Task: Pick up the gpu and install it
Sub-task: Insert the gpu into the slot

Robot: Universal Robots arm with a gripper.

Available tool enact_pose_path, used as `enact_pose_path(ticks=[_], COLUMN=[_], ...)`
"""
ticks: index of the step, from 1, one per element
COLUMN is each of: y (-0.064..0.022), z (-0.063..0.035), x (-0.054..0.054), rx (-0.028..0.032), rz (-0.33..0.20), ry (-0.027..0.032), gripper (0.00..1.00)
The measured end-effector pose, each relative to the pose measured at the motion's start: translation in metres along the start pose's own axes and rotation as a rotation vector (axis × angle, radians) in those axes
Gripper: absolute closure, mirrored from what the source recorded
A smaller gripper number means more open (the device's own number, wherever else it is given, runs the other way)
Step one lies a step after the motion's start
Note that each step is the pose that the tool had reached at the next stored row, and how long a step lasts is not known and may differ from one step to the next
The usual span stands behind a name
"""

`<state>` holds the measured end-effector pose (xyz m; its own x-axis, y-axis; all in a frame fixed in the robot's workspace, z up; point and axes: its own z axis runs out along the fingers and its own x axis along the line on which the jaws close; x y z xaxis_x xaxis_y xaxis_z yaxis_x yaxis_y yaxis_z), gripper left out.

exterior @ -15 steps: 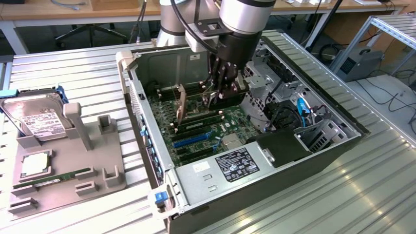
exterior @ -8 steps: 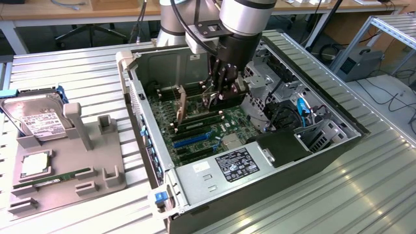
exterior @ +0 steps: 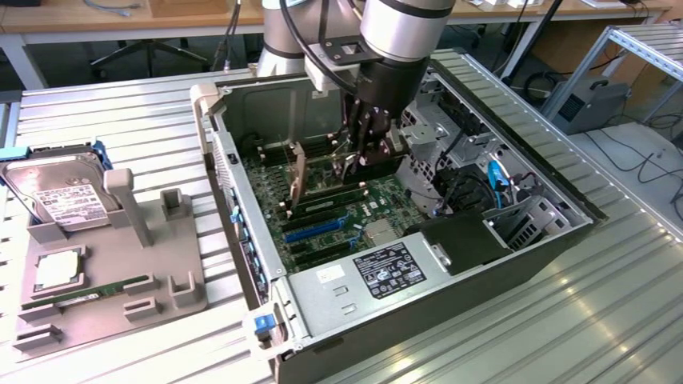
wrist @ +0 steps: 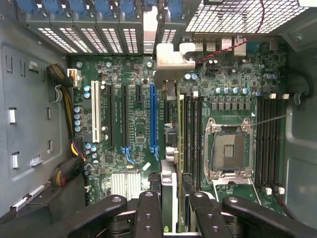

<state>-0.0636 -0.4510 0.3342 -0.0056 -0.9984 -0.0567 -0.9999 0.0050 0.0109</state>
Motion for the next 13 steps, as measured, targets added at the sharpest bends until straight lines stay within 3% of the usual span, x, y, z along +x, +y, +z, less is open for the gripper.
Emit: enact_pose_path(ticks=[13], y=[0.0003], z=[0.0030], x=[0.0016], rx=[0.0000], rz=[0.000], ry=[0.0000], gripper=[0.73])
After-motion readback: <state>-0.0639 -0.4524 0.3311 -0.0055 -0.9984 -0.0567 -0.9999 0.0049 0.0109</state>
